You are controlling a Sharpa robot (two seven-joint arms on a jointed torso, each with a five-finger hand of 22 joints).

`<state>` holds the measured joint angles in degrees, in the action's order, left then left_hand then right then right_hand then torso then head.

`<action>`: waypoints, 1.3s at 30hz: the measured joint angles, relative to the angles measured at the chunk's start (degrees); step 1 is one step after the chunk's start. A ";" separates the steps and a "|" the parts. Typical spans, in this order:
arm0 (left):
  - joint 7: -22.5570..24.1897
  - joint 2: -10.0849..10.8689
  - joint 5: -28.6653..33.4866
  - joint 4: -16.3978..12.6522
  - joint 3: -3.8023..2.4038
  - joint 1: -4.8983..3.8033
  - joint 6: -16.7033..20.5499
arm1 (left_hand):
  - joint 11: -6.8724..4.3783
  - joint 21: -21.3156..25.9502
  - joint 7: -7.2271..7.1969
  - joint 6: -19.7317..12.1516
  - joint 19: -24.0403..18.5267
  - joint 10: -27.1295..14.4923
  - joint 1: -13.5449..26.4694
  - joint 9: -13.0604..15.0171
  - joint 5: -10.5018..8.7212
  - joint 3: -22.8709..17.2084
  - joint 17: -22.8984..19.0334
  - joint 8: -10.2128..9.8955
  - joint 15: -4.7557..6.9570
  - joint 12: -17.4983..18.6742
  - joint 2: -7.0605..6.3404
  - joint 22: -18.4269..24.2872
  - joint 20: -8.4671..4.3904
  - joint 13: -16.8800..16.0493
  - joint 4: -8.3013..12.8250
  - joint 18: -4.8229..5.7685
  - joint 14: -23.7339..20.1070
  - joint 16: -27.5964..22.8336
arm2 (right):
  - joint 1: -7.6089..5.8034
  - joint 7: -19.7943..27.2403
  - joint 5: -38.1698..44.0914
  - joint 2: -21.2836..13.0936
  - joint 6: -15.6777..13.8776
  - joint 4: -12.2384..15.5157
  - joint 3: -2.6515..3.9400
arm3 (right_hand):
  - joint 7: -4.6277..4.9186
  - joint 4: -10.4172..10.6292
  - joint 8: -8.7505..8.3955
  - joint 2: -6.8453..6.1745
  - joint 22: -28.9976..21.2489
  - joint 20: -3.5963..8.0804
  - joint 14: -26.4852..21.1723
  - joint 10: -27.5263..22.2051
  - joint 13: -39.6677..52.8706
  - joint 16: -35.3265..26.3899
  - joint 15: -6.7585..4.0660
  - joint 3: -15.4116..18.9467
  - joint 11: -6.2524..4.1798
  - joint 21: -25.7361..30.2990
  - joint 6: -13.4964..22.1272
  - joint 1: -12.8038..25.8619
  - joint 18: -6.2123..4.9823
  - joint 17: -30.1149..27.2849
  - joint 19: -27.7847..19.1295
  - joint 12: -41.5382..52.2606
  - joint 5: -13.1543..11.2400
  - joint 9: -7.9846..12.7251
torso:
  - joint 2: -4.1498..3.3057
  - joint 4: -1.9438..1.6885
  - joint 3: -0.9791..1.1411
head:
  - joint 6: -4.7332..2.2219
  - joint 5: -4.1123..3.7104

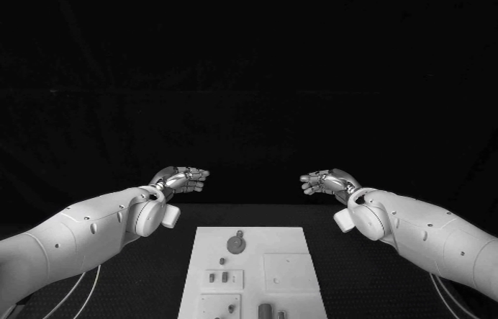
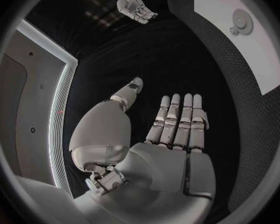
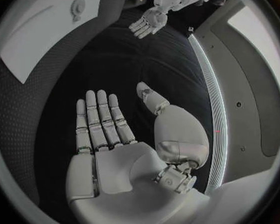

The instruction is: Assemble the parts on the task board

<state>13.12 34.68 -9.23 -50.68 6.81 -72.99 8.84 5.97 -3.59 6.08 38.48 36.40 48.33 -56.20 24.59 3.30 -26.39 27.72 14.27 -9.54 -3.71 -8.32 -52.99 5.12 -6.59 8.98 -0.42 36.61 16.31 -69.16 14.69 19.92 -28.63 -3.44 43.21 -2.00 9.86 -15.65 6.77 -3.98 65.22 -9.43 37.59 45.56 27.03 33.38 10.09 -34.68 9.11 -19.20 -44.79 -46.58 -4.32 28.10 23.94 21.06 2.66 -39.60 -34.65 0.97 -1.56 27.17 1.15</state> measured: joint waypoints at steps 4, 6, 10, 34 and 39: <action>0.40 -0.75 1.15 0.74 0.04 0.11 -0.82 | -0.83 0.00 -0.96 -1.83 -1.72 -1.96 1.74 0.12 0.00 0.44 -0.55 -0.47 0.25 0.00 -0.53 2.15 0.90 1.02 -1.40 0.00 -1.94 -0.97 | 0.70 1.91 -2.27 0.71 0.64 -0.26 0.27 | 0.00 0.25 -0.47 0.52 -1.06 -0.79 -1.51 -0.62 -4.48 -3.79 0.34 2.19 0.21 1.94 1.77 0.59 -0.01 -2.35 -1.15 -4.64 0.00 0.37 | 0.54 0.20 0.28 | -0.25 0.37; 0.63 -0.74 1.59 0.72 0.04 0.10 -1.25 | -0.83 0.00 -0.91 -1.89 -1.81 -1.96 1.89 0.38 0.00 0.29 -0.55 -0.47 0.32 0.00 -0.47 2.76 0.82 1.22 -1.55 0.00 -2.01 -0.97 | 0.80 2.50 -2.97 0.29 0.92 0.49 0.28 | 0.10 0.52 -0.47 0.44 -1.47 -0.79 -1.42 0.68 -6.79 -5.06 0.37 3.02 0.41 2.66 1.89 0.66 -0.01 -3.39 -1.16 -6.53 0.00 0.48 | 0.75 0.35 0.41 | -0.17 0.52; 0.96 -0.53 2.13 0.42 0.02 0.09 -1.92 | -0.83 0.00 -0.90 -1.89 -1.81 -1.95 2.08 0.84 0.00 0.28 -0.55 0.11 0.53 0.00 -0.28 3.53 0.81 1.38 -1.55 0.00 -2.22 -0.97 | 0.73 3.22 -3.84 -0.17 1.33 1.30 0.33 | 0.39 0.86 -0.17 0.44 -1.72 -0.79 -0.41 2.68 -9.76 -6.28 0.56 3.72 0.78 3.24 2.19 0.65 -0.01 -4.52 -1.16 -8.72 0.00 0.72 | 0.86 0.54 0.66 | 0.53 0.93; 6.47 6.42 4.85 -25.18 -4.52 8.52 14.15 | -5.97 3.39 -6.08 -38.18 -36.20 -48.02 55.79 -24.43 -3.11 26.19 -27.61 -14.09 9.53 3.32 8.33 52.80 -5.12 6.47 -8.96 -0.03 -36.40 -16.11 | 5.45 6.61 -9.61 -9.31 -14.65 27.07 1.27 | -9.64 15.25 -6.33 3.98 -62.47 9.20 -36.34 -44.12 -26.56 -32.54 -9.85 33.56 -8.91 18.55 43.34 44.91 3.53 -27.45 -22.90 -20.41 -2.27 38.54 | 3.22 -0.82 1.47 | 6.96 -1.07; 9.81 8.46 6.33 -33.28 -5.82 11.08 22.18 | -5.97 3.39 -6.08 -38.18 -36.20 -48.02 55.78 -24.51 -3.11 26.19 -27.67 -14.09 9.53 3.32 8.34 52.91 -5.12 6.52 -8.96 -0.03 -36.40 -16.11 | 7.18 8.89 -12.86 -12.56 -23.17 36.43 1.58 | -9.87 15.64 -6.57 3.97 -65.07 9.45 -37.32 -45.36 -26.94 -33.18 -10.07 34.42 -9.11 19.00 44.53 46.25 3.54 -27.98 -23.68 -20.86 -2.27 39.50 | 3.39 -0.94 1.55 | 7.17 -1.14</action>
<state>22.92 43.14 -2.90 -83.97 0.99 -61.92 31.02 0.00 -0.20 -0.01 0.30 0.20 0.30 -0.42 0.07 0.19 -0.20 0.05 0.18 -0.01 -0.39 0.02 -0.07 0.00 -0.06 0.02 -0.46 0.21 0.20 -61.98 23.59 7.06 -41.20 -26.60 79.64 -0.42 -0.01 0.00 0.20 0.00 0.15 0.01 0.26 0.20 0.09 0.20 0.02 -0.25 0.00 -0.20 -0.26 -0.33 -0.78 0.13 0.27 0.20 0.40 -0.10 -31.26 0.03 -0.01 34.34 0.01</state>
